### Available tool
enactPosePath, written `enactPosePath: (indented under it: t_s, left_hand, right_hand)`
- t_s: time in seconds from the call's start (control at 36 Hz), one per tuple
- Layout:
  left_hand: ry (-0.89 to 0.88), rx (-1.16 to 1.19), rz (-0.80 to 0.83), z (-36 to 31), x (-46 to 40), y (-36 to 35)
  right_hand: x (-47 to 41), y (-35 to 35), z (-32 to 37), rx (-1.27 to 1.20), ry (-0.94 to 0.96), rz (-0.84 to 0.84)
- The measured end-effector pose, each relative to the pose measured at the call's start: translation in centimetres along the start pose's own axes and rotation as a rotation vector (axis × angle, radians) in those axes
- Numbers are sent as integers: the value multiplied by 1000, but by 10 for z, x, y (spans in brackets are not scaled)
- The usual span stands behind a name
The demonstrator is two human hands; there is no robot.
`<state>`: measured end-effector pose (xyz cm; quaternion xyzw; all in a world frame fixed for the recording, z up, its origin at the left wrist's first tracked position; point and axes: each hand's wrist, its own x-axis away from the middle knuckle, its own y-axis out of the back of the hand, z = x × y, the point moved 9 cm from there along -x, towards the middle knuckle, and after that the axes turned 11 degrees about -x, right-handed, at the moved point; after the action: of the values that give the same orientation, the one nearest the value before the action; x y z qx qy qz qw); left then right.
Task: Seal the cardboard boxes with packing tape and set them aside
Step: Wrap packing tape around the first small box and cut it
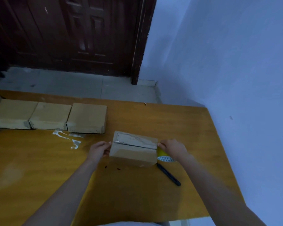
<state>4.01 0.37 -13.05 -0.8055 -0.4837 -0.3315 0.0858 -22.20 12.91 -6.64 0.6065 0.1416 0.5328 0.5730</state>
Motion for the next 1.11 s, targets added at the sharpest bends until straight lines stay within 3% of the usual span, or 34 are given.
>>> enactPosePath:
  t_s: [0.22, 0.36, 0.44, 0.5, 0.58, 0.69, 0.81, 0.92, 1.11]
  left_hand:
    - [122, 45, 19, 22, 6, -17]
    - [109, 27, -50, 23, 9, -18]
    - [147, 111, -171, 27, 3, 8]
    - [90, 18, -314, 21, 5, 32]
    - [-194, -214, -457, -11, 28, 46]
    - [-411, -484, -337, -39, 47, 15]
    - [-358, -709, -351, -42, 41, 10]
    - [-329, -913, -338, -43, 33, 5]
    - [-295, -706, -311, -37, 17, 6]
  right_hand:
    - [4, -1, -1, -55, -40, -18]
    - [10, -6, 1, -110, -22, -8]
    - [14, -16, 8, -225, 19, 22]
    - [17, -22, 12, -321, 35, 18]
    - [21, -28, 19, -390, 47, -6]
    - [29, -30, 25, -527, 75, -14]
    - [41, -35, 23, -881, 44, 73]
    - [53, -53, 10, -1002, 30, 180]
    - [57, -72, -11, -974, -59, 144]
